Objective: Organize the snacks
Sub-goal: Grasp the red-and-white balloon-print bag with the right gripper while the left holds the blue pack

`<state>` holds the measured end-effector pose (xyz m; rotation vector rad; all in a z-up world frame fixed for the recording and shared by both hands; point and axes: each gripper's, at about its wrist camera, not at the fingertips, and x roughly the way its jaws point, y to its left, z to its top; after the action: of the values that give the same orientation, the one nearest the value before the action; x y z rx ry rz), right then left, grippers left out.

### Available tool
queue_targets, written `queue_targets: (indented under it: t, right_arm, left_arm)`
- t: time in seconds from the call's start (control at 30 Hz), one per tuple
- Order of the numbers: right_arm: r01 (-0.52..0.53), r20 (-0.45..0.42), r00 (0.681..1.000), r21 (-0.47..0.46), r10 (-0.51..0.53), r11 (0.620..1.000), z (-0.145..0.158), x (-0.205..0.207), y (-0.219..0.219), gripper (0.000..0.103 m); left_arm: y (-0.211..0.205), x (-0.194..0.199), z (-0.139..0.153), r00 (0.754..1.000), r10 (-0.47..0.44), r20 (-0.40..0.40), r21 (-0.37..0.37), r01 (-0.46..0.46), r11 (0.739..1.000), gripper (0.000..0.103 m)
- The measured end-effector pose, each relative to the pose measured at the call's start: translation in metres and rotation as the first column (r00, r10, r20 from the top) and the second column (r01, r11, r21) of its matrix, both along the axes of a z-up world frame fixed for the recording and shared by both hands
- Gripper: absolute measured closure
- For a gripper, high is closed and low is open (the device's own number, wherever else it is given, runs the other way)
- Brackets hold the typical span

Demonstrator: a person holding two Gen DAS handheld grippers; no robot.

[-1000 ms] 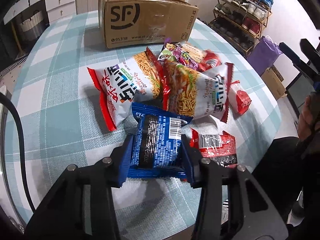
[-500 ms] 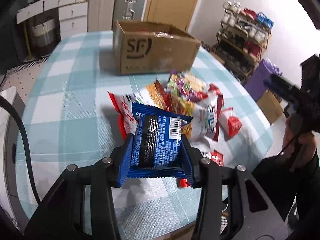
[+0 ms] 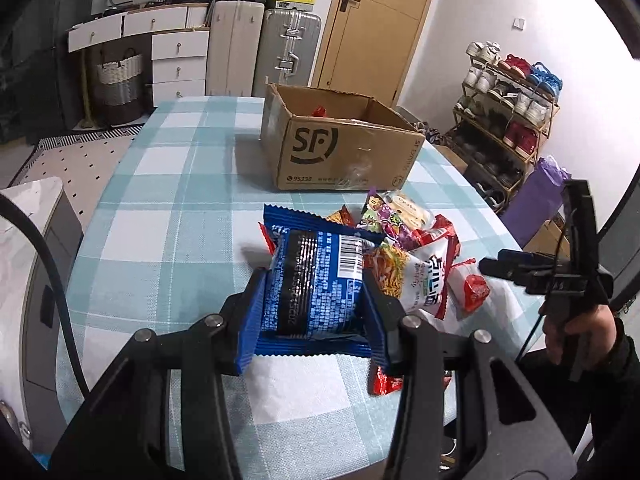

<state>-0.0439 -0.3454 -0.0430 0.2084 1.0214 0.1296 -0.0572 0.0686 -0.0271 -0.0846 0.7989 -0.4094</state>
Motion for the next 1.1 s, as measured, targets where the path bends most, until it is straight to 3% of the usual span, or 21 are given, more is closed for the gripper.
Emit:
queue_targets:
  t: [0.27, 0.37, 0.43, 0.7, 0.87, 1.1]
  right_arm:
    - [-0.033, -0.057, 0.998, -0.096, 0.028, 0.995, -0.018, 0.011, 0.015, 0.006]
    - [-0.055, -0.096, 0.994, -0.093, 0.046, 0.994, -0.027, 0.015, 0.017, 0.024]
    - [-0.065, -0.119, 0.992, -0.107, 0.052, 0.992, -0.033, 0.017, 0.019, 0.027]
    - [-0.099, -0.11, 0.99, -0.144, 0.084, 0.985, -0.035, 0.017, 0.028, 0.037]
    - [-0.121, -0.106, 0.989, -0.206, 0.101, 0.971, -0.035, 0.014, 0.035, 0.052]
    - [-0.122, -0.092, 0.99, -0.176, 0.107, 0.977, -0.03, 0.011, 0.034, 0.059]
  left_arm:
    - [0.0, -0.001, 0.0, 1.0, 0.01, -0.002, -0.005, -0.01, 1.0, 0.061]
    - [0.0, -0.001, 0.0, 1.0, 0.011, 0.0, -0.006, -0.011, 1.0, 0.061]
    - [0.0, -0.001, 0.0, 1.0, 0.009, -0.003, -0.008, -0.009, 1.0, 0.061]
    - [-0.001, -0.001, 0.0, 1.0, 0.009, -0.004, -0.005, -0.009, 1.0, 0.061]
    - [-0.002, 0.0, 0.0, 1.0, 0.01, -0.003, -0.001, -0.01, 1.0, 0.061]
    - [-0.003, 0.0, -0.001, 1.0, 0.013, -0.003, 0.012, -0.013, 1.0, 0.061]
